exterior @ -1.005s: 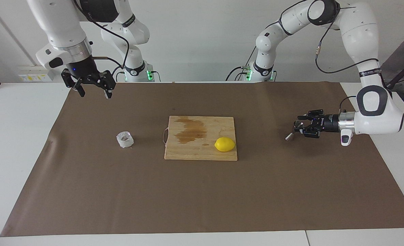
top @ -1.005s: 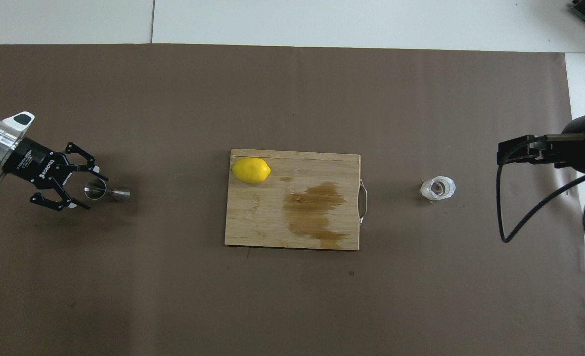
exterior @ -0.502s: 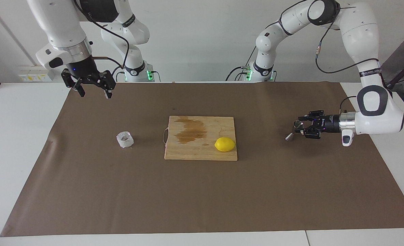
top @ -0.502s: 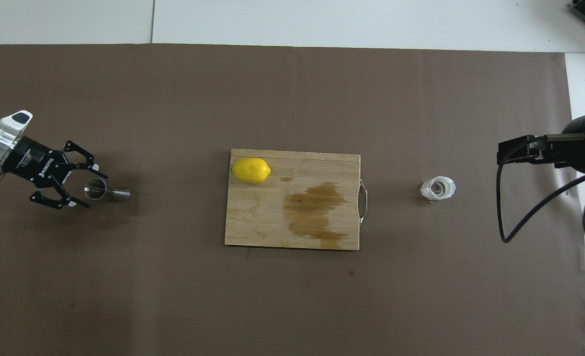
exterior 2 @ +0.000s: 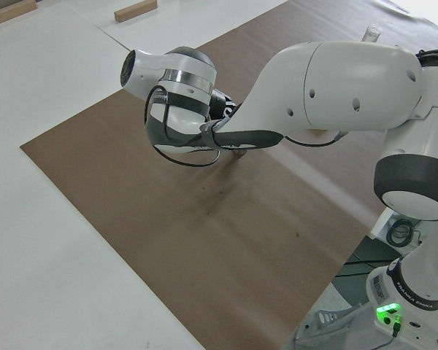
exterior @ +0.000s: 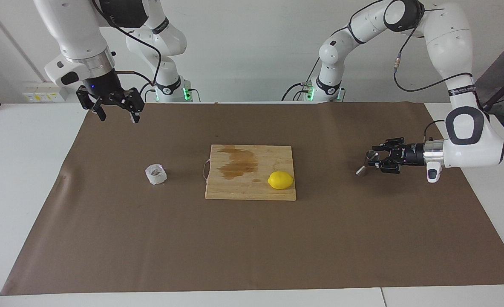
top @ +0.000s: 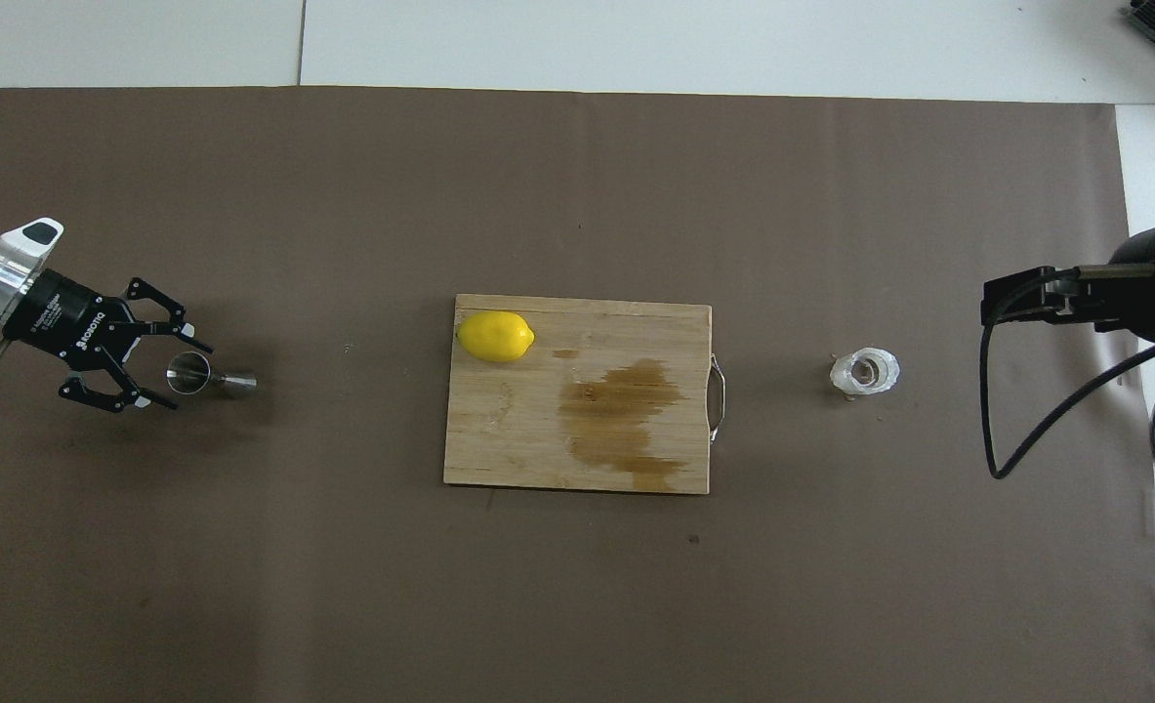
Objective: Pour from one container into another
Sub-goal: 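Carry the dark cup with the left gripper over the cutting board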
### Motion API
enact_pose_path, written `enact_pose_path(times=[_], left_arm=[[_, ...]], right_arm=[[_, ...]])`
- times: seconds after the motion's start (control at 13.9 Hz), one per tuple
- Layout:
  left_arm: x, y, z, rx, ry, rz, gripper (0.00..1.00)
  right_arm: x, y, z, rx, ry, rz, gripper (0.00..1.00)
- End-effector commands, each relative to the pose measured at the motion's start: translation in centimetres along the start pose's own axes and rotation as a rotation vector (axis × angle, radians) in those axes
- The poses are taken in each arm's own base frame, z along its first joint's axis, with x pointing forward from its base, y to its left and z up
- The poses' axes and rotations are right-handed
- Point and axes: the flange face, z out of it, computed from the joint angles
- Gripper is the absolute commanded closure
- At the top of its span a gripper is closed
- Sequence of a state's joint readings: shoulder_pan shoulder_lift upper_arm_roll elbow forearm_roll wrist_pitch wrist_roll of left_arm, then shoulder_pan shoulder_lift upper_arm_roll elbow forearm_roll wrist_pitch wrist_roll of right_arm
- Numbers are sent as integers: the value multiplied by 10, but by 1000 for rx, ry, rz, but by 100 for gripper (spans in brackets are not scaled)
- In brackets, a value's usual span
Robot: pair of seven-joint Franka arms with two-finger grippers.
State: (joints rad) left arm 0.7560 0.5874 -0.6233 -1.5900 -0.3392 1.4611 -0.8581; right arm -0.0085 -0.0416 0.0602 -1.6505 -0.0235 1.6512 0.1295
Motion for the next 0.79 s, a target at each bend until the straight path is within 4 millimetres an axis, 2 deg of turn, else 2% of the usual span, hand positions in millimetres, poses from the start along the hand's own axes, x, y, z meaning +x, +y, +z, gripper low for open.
enact_pose_path(times=[0.0, 0.57, 0.72], left_arm=[[6, -1, -1, -22, 5, -17, 26], [7, 0, 4, -24, 4, -18, 26], [8, 0, 6, -23, 3, -19, 30]], right_arm=[[1, 3, -3, 18, -9, 7, 0], [1, 3, -2, 17, -11, 5, 0], [1, 3, -2, 18, -11, 5, 0]])
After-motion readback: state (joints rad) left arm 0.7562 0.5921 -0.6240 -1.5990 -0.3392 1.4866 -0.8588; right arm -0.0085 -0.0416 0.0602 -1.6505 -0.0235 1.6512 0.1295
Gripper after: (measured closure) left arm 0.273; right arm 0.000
